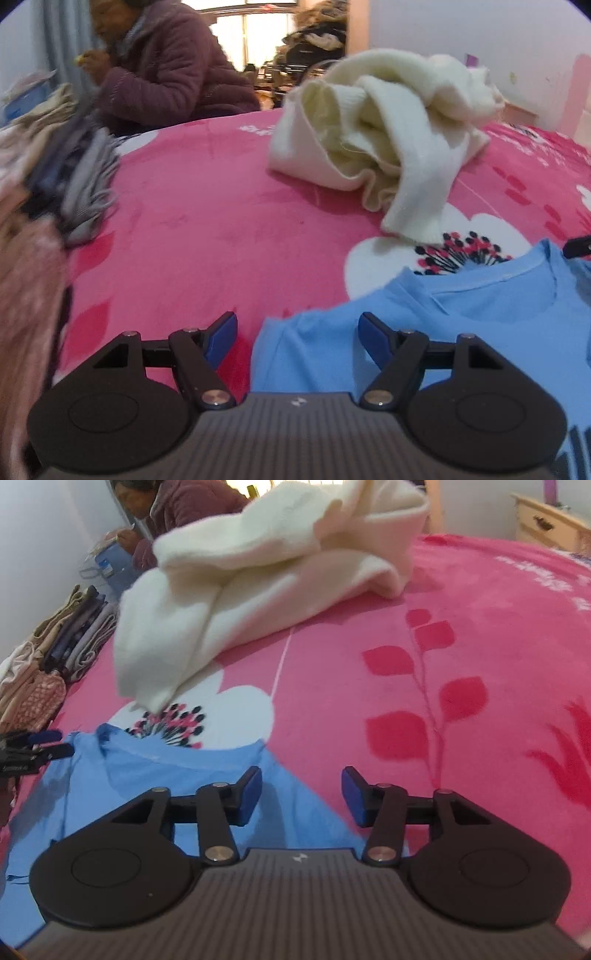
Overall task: Fold clothes
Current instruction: 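Move both open grippers to the hem of the blue t-shirt, then close both grippers on the t-shirt hem, then lift the hem with both grippers and fold it over toward the collar, then open both grippers to release the hem and withdraw them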
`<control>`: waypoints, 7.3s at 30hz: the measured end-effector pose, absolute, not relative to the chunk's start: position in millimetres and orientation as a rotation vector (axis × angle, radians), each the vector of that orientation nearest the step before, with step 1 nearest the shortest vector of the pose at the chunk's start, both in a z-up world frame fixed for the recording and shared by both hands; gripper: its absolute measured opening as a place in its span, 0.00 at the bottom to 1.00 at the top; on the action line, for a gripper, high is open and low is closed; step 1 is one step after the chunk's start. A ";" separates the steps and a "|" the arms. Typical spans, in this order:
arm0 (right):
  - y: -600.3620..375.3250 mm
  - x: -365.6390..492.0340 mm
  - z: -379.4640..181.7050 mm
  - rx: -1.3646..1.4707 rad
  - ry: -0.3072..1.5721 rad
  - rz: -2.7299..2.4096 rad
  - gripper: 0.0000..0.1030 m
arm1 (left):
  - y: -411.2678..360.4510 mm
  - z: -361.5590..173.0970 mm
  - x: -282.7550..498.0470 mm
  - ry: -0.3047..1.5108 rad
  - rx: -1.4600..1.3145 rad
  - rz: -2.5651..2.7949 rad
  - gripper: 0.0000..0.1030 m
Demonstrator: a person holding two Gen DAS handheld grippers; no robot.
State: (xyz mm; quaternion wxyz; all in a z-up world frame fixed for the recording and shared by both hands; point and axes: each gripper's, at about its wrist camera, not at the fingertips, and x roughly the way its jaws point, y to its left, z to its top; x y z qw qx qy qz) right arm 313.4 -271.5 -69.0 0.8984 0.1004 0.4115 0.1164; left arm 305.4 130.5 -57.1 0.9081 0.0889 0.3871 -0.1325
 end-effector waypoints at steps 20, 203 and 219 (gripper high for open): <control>-243.8 80.8 105.6 0.364 0.501 0.428 0.55 | 210.3 168.3 43.9 0.507 0.020 -0.346 0.80; -301.6 293.4 -77.6 0.377 0.953 0.358 0.13 | 158.6 -60.4 299.6 0.840 0.156 -0.095 0.63; -361.5 220.1 -45.2 0.694 0.640 -0.026 0.15 | 198.9 15.8 184.5 0.844 0.035 -0.125 0.59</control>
